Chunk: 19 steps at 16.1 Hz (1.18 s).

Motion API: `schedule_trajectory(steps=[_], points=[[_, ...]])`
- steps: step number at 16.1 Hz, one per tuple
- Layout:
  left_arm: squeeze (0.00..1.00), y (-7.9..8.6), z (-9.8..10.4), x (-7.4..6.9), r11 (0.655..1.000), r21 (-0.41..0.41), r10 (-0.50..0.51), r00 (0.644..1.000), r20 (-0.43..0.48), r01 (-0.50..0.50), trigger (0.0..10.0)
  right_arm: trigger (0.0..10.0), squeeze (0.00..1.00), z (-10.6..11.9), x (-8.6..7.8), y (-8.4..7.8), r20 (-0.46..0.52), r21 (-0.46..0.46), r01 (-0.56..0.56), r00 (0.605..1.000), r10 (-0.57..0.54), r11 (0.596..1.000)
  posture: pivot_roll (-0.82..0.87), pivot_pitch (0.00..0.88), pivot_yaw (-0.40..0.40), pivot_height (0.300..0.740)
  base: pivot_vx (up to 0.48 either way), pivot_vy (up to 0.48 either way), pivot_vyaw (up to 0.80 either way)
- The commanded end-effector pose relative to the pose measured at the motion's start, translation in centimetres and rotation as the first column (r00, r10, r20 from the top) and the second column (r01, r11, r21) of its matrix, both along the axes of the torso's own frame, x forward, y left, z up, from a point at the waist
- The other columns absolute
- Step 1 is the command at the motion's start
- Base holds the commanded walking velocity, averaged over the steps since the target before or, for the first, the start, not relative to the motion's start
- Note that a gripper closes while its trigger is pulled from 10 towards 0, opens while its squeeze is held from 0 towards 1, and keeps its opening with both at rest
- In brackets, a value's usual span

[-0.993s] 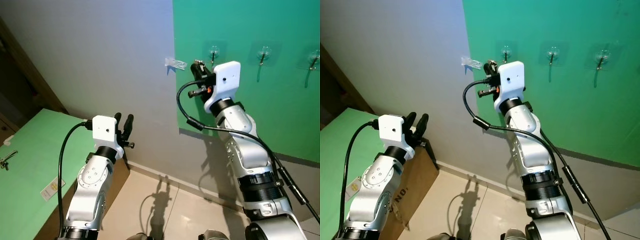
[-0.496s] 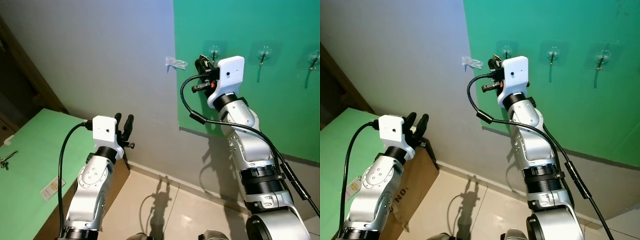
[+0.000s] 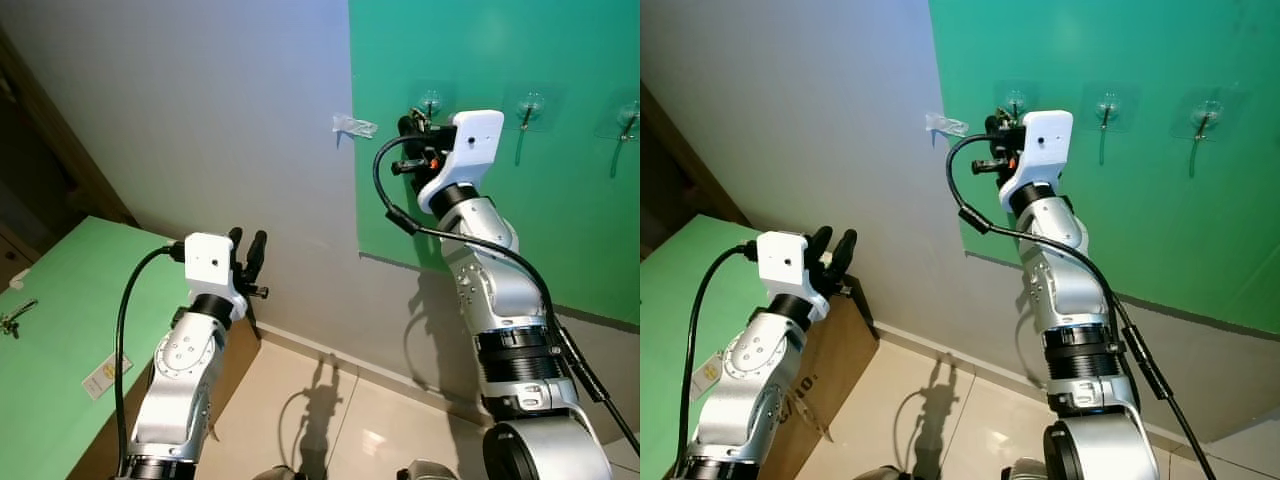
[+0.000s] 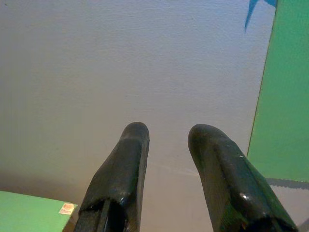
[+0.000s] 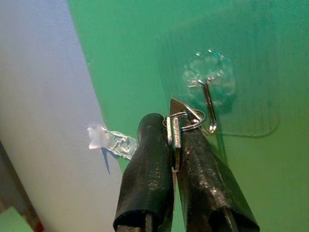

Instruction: Hang keys on a hook

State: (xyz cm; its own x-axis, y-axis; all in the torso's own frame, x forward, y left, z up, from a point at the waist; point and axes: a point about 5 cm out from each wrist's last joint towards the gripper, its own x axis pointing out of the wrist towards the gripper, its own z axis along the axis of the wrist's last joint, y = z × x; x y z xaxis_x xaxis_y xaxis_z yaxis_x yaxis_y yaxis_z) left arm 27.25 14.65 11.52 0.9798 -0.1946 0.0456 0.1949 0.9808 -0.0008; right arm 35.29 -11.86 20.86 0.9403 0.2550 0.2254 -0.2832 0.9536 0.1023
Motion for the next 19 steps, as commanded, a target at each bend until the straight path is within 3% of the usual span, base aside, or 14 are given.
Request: schedule_trajectory(steps=[1,5,8,10,11,19], points=[[0.00,0.6,0.0,-0.1,1.000,0.012,0.013,1.000,-0.004,-0.013,10.0,0.0,0.00,-0.1,0.4,-0.4,-0.040,0.041,0.021,0.999,-0.020,0.999,-0.16,0.015,0.123,0.740,0.000,0.000,0.00],[0.00,0.6,0.0,-0.1,1.000,0.013,0.016,1.000,-0.006,-0.016,10.0,0.0,0.00,-0.4,0.7,-0.8,-0.119,0.177,0.037,0.993,-0.016,0.983,-0.16,0.016,0.122,0.740,0.000,0.000,0.00],[0.00,0.6,-0.1,-0.2,1.000,0.013,0.016,1.000,-0.010,-0.016,10.0,0.0,0.00,-0.9,1.1,-1.2,-0.227,0.353,0.056,0.973,0.027,0.934,-0.15,0.016,0.121,0.740,0.000,0.000,0.00],[0.00,0.6,-0.1,-0.2,1.000,0.013,0.017,1.000,-0.010,-0.017,10.0,0.0,0.00,-1.2,1.2,-1.4,-0.261,0.396,0.072,0.964,0.037,0.916,-0.15,0.016,0.121,0.740,0.000,0.000,0.00],[0.00,0.6,-0.1,-0.2,1.000,0.012,0.018,1.000,-0.011,-0.018,10.0,10.0,0.97,-1.6,1.3,-1.7,-0.284,0.351,0.094,0.959,0.010,0.931,-0.15,0.018,0.119,0.740,0.000,0.000,0.00],[0.00,0.5,-0.1,-0.2,1.000,0.010,0.016,1.000,-0.013,-0.016,10.0,10.0,1.00,-2.6,1.0,-1.7,-0.300,0.234,0.094,0.954,-0.020,0.968,-0.16,0.018,0.119,0.740,0.000,0.000,0.00]])
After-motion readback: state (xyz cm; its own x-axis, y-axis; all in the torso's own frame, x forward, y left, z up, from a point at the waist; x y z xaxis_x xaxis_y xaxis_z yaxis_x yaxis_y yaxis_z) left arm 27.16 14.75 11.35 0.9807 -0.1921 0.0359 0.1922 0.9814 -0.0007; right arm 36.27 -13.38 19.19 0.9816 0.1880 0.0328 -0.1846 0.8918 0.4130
